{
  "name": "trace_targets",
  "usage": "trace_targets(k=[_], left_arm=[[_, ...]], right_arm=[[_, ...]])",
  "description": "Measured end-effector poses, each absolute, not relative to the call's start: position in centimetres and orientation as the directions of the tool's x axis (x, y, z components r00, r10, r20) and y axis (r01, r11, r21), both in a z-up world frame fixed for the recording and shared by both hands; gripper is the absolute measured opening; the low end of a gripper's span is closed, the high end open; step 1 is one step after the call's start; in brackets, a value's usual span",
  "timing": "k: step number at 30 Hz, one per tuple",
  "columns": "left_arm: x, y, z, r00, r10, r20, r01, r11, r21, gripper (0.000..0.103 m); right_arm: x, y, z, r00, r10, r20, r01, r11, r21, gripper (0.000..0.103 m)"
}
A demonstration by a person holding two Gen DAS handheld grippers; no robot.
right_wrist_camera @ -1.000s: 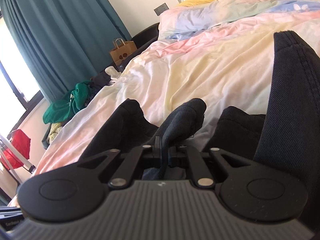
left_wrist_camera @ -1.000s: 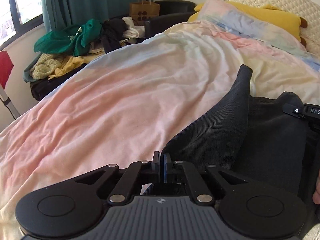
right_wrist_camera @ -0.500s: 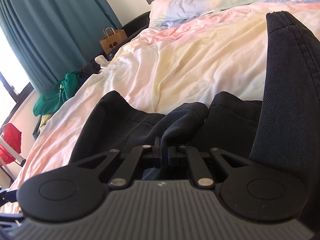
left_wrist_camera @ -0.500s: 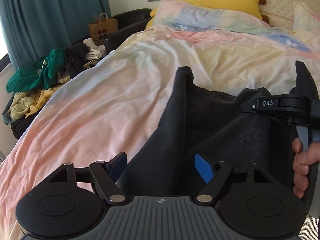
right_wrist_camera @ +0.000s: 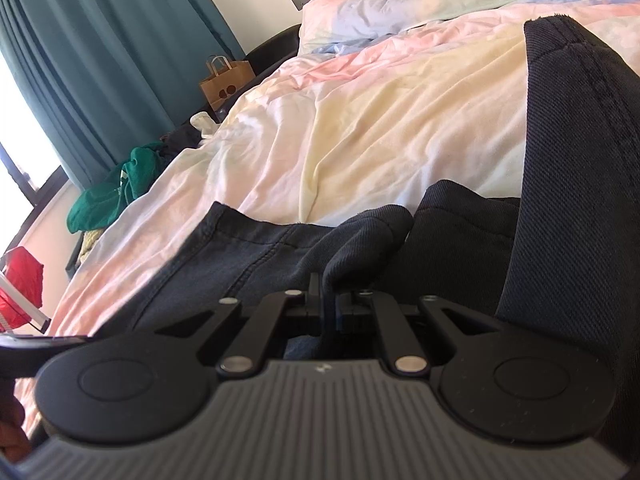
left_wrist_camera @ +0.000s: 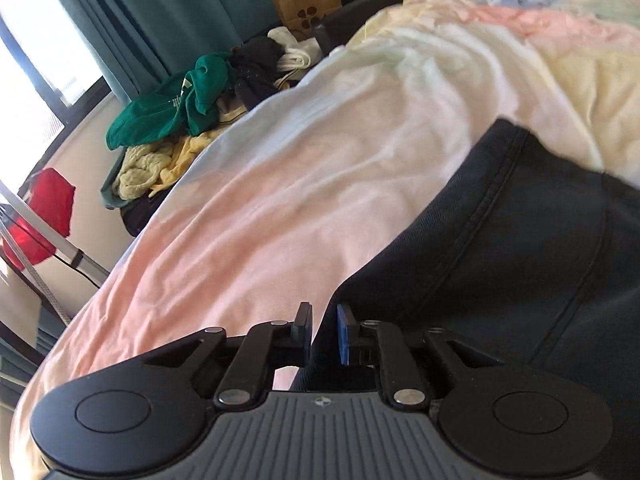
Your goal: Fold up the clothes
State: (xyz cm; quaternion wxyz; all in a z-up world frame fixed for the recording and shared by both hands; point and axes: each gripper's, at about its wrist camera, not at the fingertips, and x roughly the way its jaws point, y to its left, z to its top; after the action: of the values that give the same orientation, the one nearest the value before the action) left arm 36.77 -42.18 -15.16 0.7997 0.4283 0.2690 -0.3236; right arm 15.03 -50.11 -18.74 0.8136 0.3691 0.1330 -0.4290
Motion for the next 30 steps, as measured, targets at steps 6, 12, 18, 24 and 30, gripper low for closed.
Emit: trace_targets(k=[6, 12, 18, 24, 30], left_arm=[[34.6, -35.4, -12.2, 0.613, -0.377, -0.694, 0.785, 0.39, 0.482, 0.068], [31.8, -23.3, -7.4, 0.618, -0.39, -0.683, 0.779, 0.421, 0.465, 0.083], [33.1, -14.1, -9.3, 0.706, -0.127, -0.697, 0.665, 0.458, 0.59, 0.081], [36.2, -7.9, -11.6, 0.758, 0.158, -0.633, 0.516, 0.448, 0.73, 0.074], [40.9, -5.5, -11.3, 0.783, 0.164, -0.6, 0.406, 0.596, 0.693, 0.086]], right_arm=[[14.9, -50.4, -18.9, 0.6, -0.596, -0.533, 0.794, 0.362, 0.488, 0.008], [14.8, -50.5, -18.9, 0.602, -0.591, -0.536, 0.793, 0.366, 0.487, 0.008], [15.0, -50.2, -18.8, 0.594, -0.599, -0.537, 0.801, 0.377, 0.466, 0.008], [15.0, -49.8, -18.7, 0.588, -0.607, -0.534, 0.806, 0.39, 0.445, 0.008], [15.5, -49.4, -18.6, 0.574, -0.621, -0.534, 0.818, 0.405, 0.409, 0.008]])
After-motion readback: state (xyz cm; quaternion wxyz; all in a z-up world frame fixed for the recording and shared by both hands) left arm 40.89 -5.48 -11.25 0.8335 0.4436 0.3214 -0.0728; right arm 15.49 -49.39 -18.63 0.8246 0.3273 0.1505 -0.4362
